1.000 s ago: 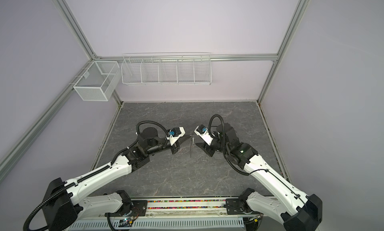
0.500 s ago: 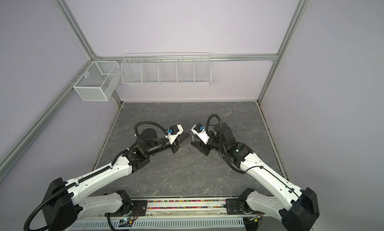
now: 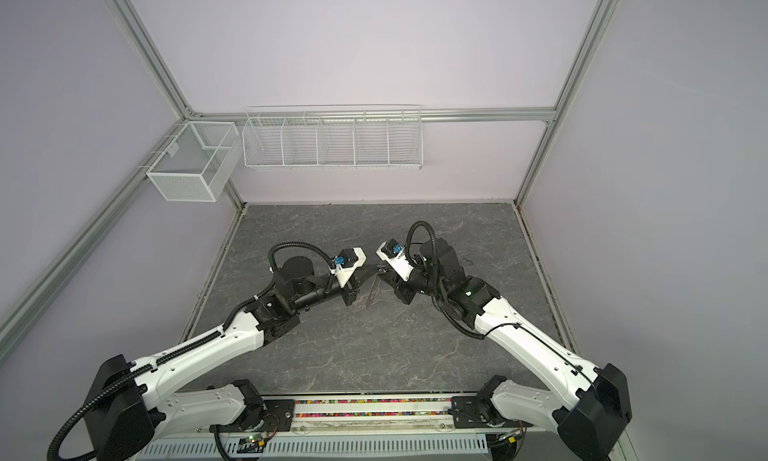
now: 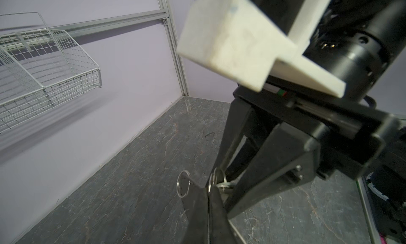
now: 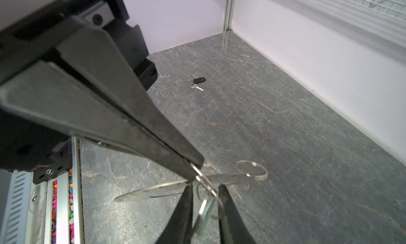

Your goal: Put the keys on the keyring

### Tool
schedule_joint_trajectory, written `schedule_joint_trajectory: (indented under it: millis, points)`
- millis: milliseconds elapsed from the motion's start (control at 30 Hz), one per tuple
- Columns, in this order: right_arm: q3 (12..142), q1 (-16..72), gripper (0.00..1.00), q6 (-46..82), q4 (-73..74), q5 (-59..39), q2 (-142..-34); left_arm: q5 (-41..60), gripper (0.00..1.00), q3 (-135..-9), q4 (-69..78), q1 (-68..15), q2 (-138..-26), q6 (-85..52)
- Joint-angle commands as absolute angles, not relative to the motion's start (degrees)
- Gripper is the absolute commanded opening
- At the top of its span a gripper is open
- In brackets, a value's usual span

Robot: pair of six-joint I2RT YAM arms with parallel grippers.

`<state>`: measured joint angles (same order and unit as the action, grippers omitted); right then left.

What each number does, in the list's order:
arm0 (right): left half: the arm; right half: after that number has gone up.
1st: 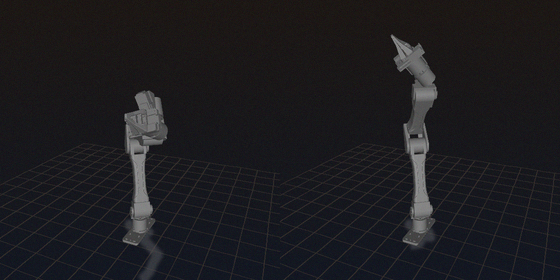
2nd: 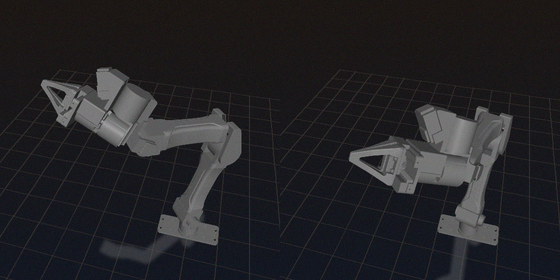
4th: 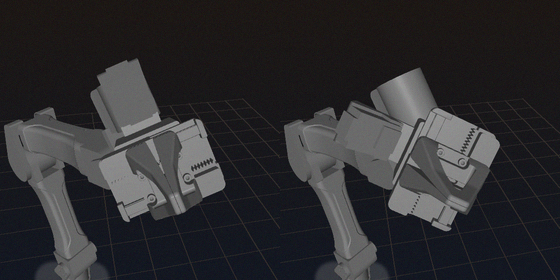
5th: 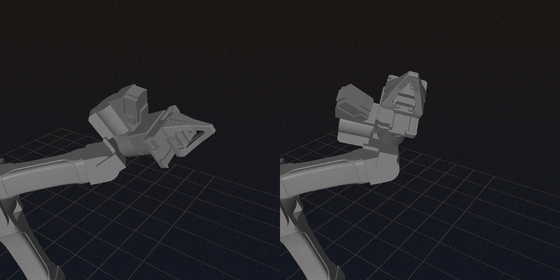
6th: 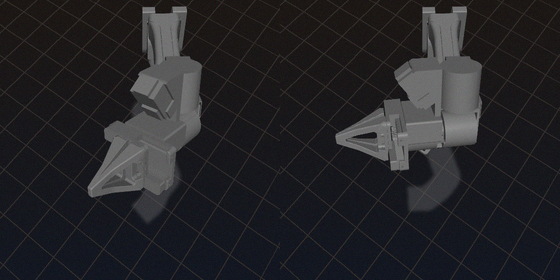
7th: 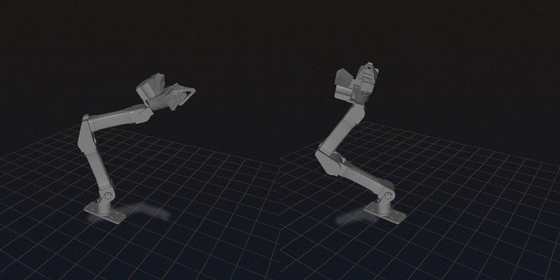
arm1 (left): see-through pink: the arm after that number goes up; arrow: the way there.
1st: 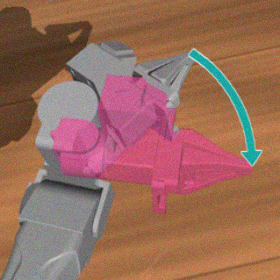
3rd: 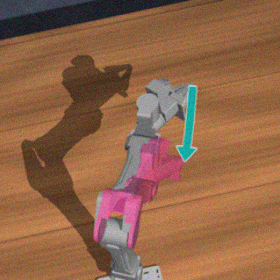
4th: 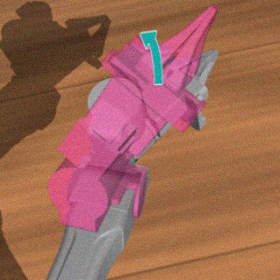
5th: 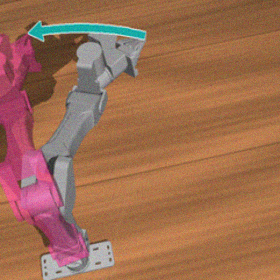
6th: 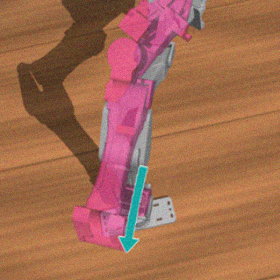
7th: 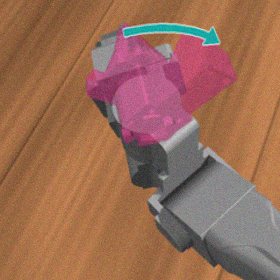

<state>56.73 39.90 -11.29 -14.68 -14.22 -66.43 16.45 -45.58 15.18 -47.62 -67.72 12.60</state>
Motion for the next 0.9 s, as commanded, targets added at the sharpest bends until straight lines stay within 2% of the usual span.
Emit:
schedule_joint_trajectory:
  millis: [0, 300, 533, 867]
  points:
    - [58.67, 40.58, 0.17, -12.53, -18.48, -12.75, -67.74, 14.56, 0.00, -47.40, 15.18, -47.41, -67.01, 10.42]
    - [58.88, 41.40, 0.07, -13.70, -20.01, -11.23, -67.93, 15.64, 0.00, -48.03, 17.19, -46.62, -67.49, 7.99]
    - [59.14, 41.58, 0.07, -14.24, -19.48, -13.26, -69.32, 15.62, 0.00, -47.12, 19.89, -46.49, -67.45, 6.73]
    - [58.99, 42.34, 0.08, -18.57, -19.71, -15.93, -69.61, 20.53, 0.00, -44.95, 23.05, -45.89, -68.06, 5.72]
